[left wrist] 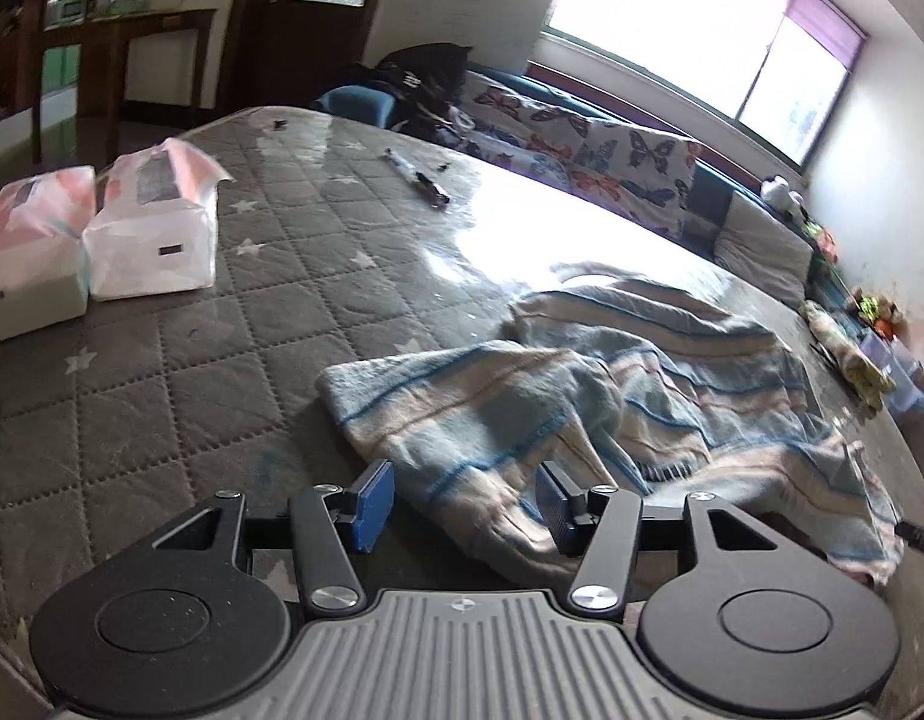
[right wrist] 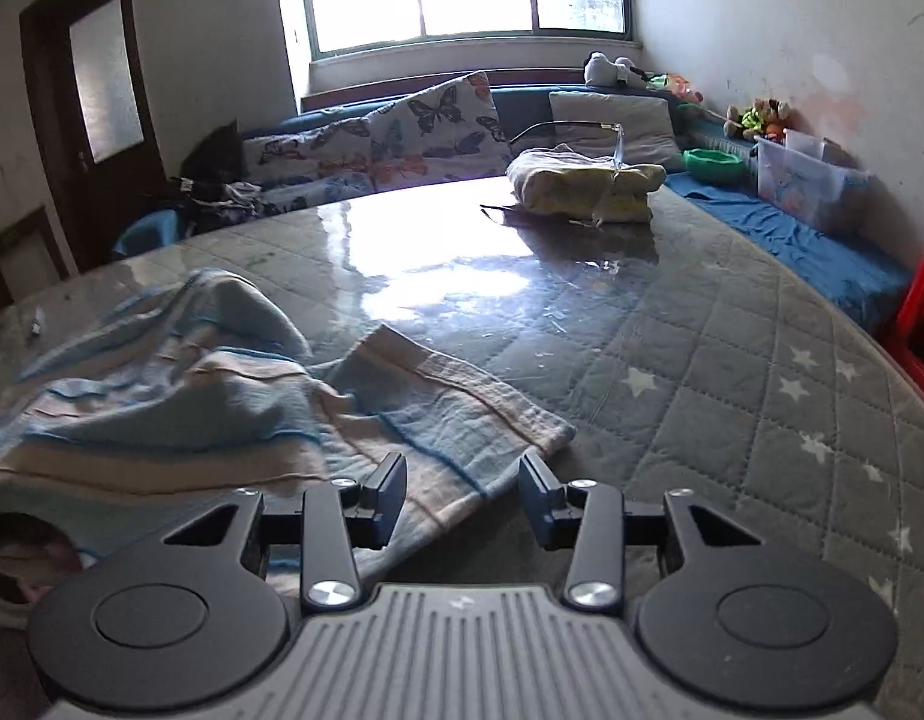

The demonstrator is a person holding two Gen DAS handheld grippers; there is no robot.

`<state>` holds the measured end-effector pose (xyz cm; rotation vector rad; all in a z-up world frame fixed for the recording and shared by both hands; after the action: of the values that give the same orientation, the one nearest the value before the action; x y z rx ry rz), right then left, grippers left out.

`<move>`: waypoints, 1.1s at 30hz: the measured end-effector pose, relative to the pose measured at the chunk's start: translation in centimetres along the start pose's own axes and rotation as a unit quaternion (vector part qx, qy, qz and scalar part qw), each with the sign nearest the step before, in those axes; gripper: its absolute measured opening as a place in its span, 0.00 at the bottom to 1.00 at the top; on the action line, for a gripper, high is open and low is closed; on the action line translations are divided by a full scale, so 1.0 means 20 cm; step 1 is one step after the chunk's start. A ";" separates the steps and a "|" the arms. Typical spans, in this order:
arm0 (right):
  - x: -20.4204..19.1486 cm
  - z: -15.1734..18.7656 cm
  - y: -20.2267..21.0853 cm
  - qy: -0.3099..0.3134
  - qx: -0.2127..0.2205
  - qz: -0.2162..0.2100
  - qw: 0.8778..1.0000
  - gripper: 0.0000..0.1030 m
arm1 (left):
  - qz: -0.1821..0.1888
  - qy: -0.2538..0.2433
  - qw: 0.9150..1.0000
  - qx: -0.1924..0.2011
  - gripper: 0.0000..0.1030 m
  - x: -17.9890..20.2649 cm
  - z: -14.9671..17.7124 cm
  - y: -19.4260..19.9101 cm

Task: Fold clothes
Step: 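Open both grippers and release the towel onto the mattress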

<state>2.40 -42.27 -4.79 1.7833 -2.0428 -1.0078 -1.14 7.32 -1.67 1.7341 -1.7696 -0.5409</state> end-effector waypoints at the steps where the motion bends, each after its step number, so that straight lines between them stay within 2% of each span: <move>1: 0.00 0.00 -0.03 0.001 -0.004 0.000 1.000 0.41 | -0.006 0.002 1.000 0.002 0.56 -0.01 -0.02 -0.01; 4: 0.01 0.02 -0.08 0.006 -0.014 0.002 1.000 0.41 | -0.025 0.008 1.000 0.007 0.57 -0.06 -0.07 -0.05; 7: -0.01 0.03 -0.09 0.028 -0.007 0.010 1.000 0.42 | -0.045 -0.004 0.999 0.009 0.67 -0.09 -0.11 -0.12; 11: 0.00 0.01 -0.11 0.040 0.003 0.025 0.999 0.43 | -0.062 -0.014 0.998 -0.005 0.65 -0.12 -0.12 -0.22; 13: 0.02 -0.01 -0.11 0.036 0.007 0.029 0.999 0.44 | -0.063 -0.015 0.998 -0.013 0.53 -0.12 -0.10 -0.25; 15: 0.03 -0.03 -0.12 0.030 0.012 0.032 0.999 0.44 | -0.064 -0.030 0.997 -0.008 0.30 -0.11 -0.09 -0.25; 17: 0.05 -0.04 -0.13 0.025 0.011 0.035 0.999 0.44 | -0.053 -0.035 0.998 -0.007 0.15 -0.10 -0.08 -0.25; 20: 0.07 -0.04 -0.16 0.016 0.009 0.033 0.999 0.45 | -0.047 -0.037 0.998 -0.003 0.07 -0.09 -0.07 -0.22; 22: 0.07 -0.04 -0.15 0.020 0.010 0.034 0.999 0.42 | -0.051 -0.037 0.998 0.001 0.06 -0.09 -0.07 -0.19; 24: 0.07 -0.02 -0.13 0.017 0.010 0.034 0.999 0.22 | -0.058 -0.033 0.998 0.005 0.06 -0.10 -0.06 -0.15; 27: 0.07 0.00 -0.09 0.017 0.008 0.034 0.999 0.07 | -0.059 -0.023 0.998 0.011 0.06 -0.13 -0.05 -0.05; 33: 0.07 0.08 0.07 0.029 0.014 0.042 0.999 0.05 | -0.066 -0.016 0.998 0.014 0.06 -0.19 -0.01 0.13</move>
<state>0.04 -43.07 -5.37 1.7030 -2.0875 -0.8980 -3.06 11.32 -0.33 1.8814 -1.7010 -0.6045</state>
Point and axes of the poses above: each gripper's, at about its wrist camera, not at the fingertips, and y roughly against the way its jaws point, x to its right, z to its underside, the point moved 8 cm from there along -y, roughly the way its jaws point, and after that the axes turned 13 degrees about -y, right-handed, at the moved point
